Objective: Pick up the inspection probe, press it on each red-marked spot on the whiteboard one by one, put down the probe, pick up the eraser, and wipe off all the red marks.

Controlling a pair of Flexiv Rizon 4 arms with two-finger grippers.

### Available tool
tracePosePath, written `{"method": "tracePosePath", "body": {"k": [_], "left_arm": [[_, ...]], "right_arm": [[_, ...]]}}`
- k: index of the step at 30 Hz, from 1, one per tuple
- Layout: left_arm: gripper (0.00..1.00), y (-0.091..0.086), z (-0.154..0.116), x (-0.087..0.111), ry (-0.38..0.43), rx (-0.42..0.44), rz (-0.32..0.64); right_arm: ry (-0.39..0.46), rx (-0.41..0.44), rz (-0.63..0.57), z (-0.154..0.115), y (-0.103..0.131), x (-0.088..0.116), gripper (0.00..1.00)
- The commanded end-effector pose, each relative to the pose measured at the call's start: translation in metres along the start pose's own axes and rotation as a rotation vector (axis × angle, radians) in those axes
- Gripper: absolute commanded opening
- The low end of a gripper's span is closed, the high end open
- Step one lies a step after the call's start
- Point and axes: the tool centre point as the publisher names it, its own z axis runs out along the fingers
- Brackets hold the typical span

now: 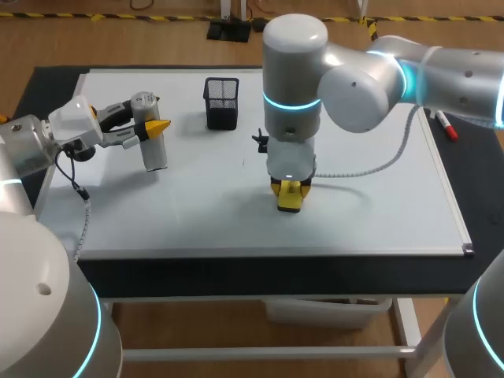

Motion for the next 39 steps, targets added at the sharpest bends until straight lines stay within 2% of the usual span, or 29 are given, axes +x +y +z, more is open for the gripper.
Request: {"method": "tracePosePath", "body": {"k": [1, 8, 18, 39], "left_arm": [[0.00, -0.001, 0.000, 0.000, 0.001, 0.001, 0.000], [0.00, -0.001, 0.000, 0.000, 0.001, 0.001, 0.000], [0.00, -0.001, 0.000, 0.000, 0.001, 0.001, 0.000], [0.00, -0.001, 0.000, 0.000, 0.001, 0.001, 0.000]], "right_arm": [[0.000, 0.006, -0.004, -0.003, -0.001, 0.003, 0.00], [0.004, 0.030, -0.030, -0.024, -0.007, 0.007, 0.00], [0.021, 0.054, -0.067, -0.048, -0.035, 0.012, 0.00], [0.021, 0.054, -0.067, -0.048, -0.035, 0.012, 0.00]]}}
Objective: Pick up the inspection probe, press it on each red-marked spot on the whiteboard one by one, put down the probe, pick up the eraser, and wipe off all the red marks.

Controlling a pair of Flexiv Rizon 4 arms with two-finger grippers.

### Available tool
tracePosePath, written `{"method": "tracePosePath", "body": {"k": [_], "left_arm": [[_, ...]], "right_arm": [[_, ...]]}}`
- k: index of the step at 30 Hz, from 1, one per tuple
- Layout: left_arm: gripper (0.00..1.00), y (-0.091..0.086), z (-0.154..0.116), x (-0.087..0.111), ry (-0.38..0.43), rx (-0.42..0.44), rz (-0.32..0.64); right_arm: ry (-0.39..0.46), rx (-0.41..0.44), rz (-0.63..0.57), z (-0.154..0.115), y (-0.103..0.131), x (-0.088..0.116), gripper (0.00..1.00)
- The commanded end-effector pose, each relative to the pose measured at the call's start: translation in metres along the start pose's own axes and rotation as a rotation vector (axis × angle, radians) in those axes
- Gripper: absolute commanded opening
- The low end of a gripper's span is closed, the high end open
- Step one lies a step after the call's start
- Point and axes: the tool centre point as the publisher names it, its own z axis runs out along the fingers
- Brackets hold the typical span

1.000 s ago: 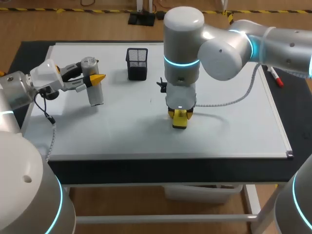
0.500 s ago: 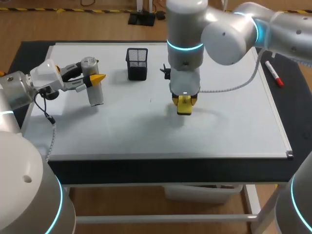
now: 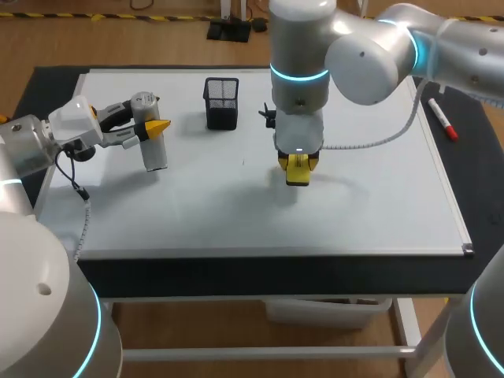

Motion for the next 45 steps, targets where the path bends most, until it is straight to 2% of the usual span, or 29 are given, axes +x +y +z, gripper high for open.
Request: {"method": "tracePosePath", "body": {"k": [1, 5, 9, 11, 17, 27, 37, 45], "left_arm": [[0.00, -0.001, 0.000, 0.000, 0.001, 0.001, 0.000], [0.00, -0.001, 0.000, 0.000, 0.001, 0.001, 0.000], [0.00, -0.001, 0.000, 0.000, 0.001, 0.001, 0.000], [0.00, -0.001, 0.000, 0.000, 0.001, 0.001, 0.000], [0.00, -0.001, 0.000, 0.000, 0.001, 0.001, 0.000], [0.00, -0.001, 0.000, 0.000, 0.001, 0.001, 0.000], [0.00, -0.001, 0.000, 0.000, 0.001, 0.001, 0.000], [0.00, -0.001, 0.000, 0.000, 0.001, 0.001, 0.000]], "right_arm": [[0.003, 0.001, -0.002, -0.002, 0.000, 0.001, 0.00], [0.014, 0.036, -0.032, -0.007, -0.026, -0.003, 0.00], [0.024, 0.047, -0.073, -0.009, -0.054, -0.007, 0.00], [0.003, 0.046, -0.090, -0.010, -0.067, -0.008, 0.00], [0.030, 0.057, -0.103, -0.008, -0.107, -0.007, 0.00], [-0.012, 0.049, -0.101, -0.011, -0.175, -0.004, 0.00], [-0.006, 0.043, -0.128, -0.009, -0.222, -0.019, 0.00], [-0.001, 0.015, -0.126, -0.001, -0.250, -0.027, 0.00]]}}
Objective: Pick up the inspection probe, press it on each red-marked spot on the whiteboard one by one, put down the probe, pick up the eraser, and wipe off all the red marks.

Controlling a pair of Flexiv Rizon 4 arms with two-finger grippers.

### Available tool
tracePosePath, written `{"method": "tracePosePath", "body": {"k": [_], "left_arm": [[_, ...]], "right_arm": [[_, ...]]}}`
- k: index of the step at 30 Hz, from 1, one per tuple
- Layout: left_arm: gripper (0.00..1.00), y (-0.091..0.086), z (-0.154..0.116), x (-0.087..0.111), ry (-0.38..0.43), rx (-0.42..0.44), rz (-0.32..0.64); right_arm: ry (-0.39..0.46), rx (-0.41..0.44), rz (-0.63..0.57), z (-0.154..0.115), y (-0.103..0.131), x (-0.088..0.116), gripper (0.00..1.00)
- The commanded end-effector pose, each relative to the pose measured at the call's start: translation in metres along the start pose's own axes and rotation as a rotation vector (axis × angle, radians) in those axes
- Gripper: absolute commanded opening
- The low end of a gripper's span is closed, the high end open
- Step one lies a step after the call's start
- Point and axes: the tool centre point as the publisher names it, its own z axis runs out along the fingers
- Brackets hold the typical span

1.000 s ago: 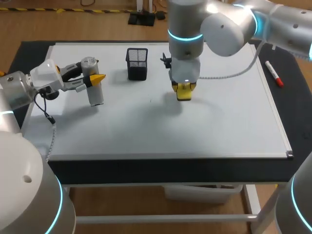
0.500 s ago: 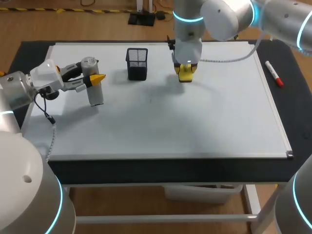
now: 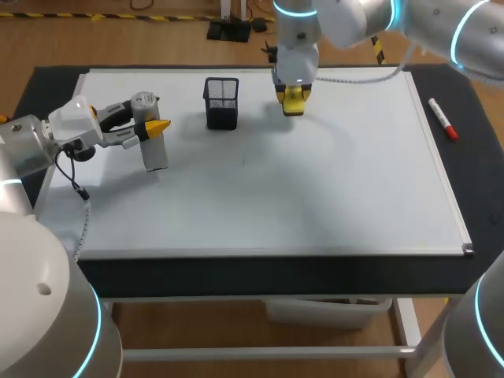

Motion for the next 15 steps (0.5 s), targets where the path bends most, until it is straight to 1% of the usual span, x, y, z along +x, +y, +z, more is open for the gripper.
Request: {"method": "tracePosePath", "body": {"k": [1, 8, 15], "left_arm": [[0.00, -0.001, 0.000, 0.000, 0.001, 0.001, 0.001], [0.00, -0.001, 0.000, 0.000, 0.001, 0.001, 0.001], [0.00, -0.001, 0.000, 0.000, 0.001, 0.001, 0.001]], "right_arm": [[0.011, -0.077, 0.005, 0.010, -0.029, -0.007, 0.00], [-0.005, -0.086, 0.040, 0.014, -0.044, -0.006, 0.00], [-0.011, -0.105, 0.051, 0.021, -0.050, -0.008, 0.00]]}}
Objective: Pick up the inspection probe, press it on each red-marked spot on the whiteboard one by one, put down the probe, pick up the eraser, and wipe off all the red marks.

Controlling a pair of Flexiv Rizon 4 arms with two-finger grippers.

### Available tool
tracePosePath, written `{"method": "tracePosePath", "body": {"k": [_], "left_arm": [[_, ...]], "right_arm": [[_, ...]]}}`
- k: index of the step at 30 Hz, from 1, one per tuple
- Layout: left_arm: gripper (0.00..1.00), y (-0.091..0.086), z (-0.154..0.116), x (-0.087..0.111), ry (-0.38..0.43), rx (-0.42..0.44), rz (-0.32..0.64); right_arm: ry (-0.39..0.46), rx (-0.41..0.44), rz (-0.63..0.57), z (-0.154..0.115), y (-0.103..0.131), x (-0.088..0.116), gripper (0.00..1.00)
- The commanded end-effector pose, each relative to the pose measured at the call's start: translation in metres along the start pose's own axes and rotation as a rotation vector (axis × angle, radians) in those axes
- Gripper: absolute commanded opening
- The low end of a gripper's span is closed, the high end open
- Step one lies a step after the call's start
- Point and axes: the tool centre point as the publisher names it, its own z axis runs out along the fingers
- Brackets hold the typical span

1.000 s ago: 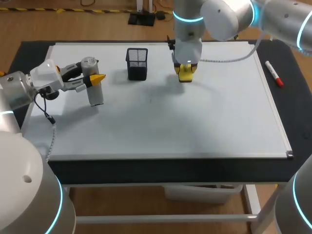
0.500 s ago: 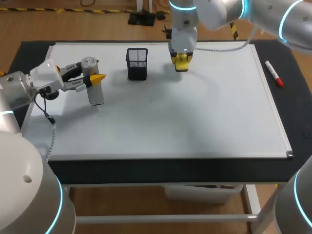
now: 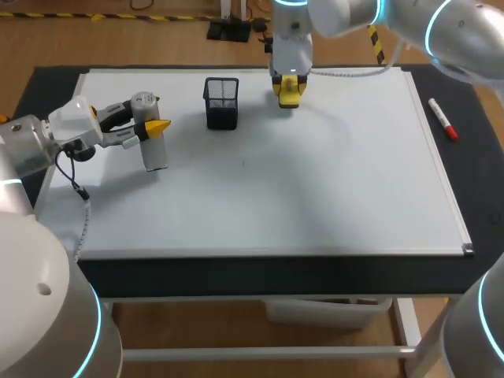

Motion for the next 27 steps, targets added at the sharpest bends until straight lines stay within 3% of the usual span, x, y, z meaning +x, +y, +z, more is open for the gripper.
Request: {"method": "tracePosePath", "body": {"k": [1, 27], "left_arm": [[0.00, -0.001, 0.000, 0.000, 0.001, 0.001, 0.000], [0.00, -0.001, 0.000, 0.000, 0.001, 0.001, 0.000]], "right_arm": [[0.005, -0.061, -0.002, 0.006, -0.012, -0.004, 0.00], [0.016, -0.078, 0.015, 0.016, -0.022, -0.008, 0.00]]}}
